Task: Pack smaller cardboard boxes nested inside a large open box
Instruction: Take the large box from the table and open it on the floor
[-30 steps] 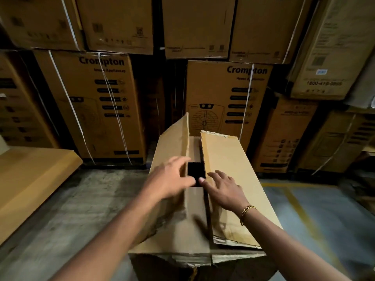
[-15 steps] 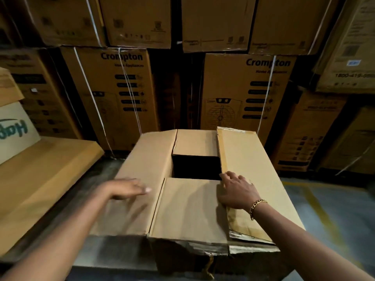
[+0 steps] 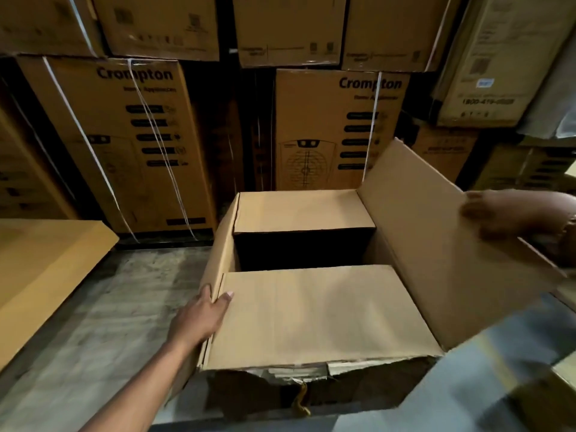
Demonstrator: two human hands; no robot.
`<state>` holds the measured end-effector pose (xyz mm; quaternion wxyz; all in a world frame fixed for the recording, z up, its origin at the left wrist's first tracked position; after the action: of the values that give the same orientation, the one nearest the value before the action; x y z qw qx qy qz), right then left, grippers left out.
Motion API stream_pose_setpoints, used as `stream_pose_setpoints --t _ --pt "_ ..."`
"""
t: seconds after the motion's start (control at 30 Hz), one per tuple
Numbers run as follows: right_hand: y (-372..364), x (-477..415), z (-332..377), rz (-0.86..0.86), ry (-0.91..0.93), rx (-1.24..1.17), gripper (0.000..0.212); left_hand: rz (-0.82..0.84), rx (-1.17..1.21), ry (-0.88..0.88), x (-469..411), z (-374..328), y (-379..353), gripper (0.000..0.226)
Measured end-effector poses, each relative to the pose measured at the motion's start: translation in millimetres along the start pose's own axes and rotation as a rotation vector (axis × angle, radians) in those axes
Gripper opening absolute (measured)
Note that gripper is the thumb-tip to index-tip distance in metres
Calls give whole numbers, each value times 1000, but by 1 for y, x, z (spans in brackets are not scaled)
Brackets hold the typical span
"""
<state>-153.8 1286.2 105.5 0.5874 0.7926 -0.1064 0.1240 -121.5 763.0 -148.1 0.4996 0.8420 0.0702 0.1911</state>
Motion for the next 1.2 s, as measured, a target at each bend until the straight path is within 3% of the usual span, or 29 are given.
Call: stream_pose_setpoints --t 0.03,0.1,0.17,0.23,0.3,0.37,0.43,0.53,0.63,0.73,0.83,0.93,1.03,1.13,1.2 --pt "-16 0 -10 37 -31 67 37 -3 -13 10 -1 1 -1 88" --pt "-57 2 -16 119 -73 45 63 -13 -32 34 -4 3 -2 91" --pt "-108 1 2 170 -106 -426 84 -18 -15 54 -7 5 -5 93" --pt "-158 -2 43 202 -139 -959 79 -11 -3 67 -7 6 -7 95" --pt "-190 -4 85 277 -182 -1157 69 -7 -30 37 -4 4 -6 93" --pt "-204 -17 101 203 -214 -1152 66 -98 -133 -129 -2 -8 2 91" --pt "-192 -35 98 -12 -169 -929 74 -165 -262 -316 -3 -28 13 91" --pt "-147 -53 114 -216 7 -622 69 -57 -301 -389 -14 -58 21 92" --pt "-111 -67 147 -138 176 -493 62 120 -346 -313 -21 -81 30 85" --pt "-66 -60 145 -115 215 -445 52 52 -327 -338 -10 -99 69 63" --pt "-12 -33 122 -140 264 -555 57 -13 -173 -423 26 -109 118 58" --pt "27 6 101 19 301 -651 61 83 133 -460 68 -111 161 74" --pt "23 53 96 422 410 -673 53 409 297 -508 104 -103 178 85" --pt "-11 98 105 745 512 -702 52 774 256 -506 126 -88 149 85" --pt "-42 121 115 836 587 -644 52 880 134 -431 135 -74 115 76"
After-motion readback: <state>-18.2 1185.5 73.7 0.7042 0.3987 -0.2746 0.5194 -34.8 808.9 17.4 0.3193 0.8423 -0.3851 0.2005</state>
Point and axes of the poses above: each hand's wrist, its own x-axis away from the middle knuckle, its own y-axis out of the back of the hand, z = x × y, the point moved 5 cm from there along -x, towards the middle knuckle, and after that the axes turned 5 degrees about y, right-handed, at the moved point
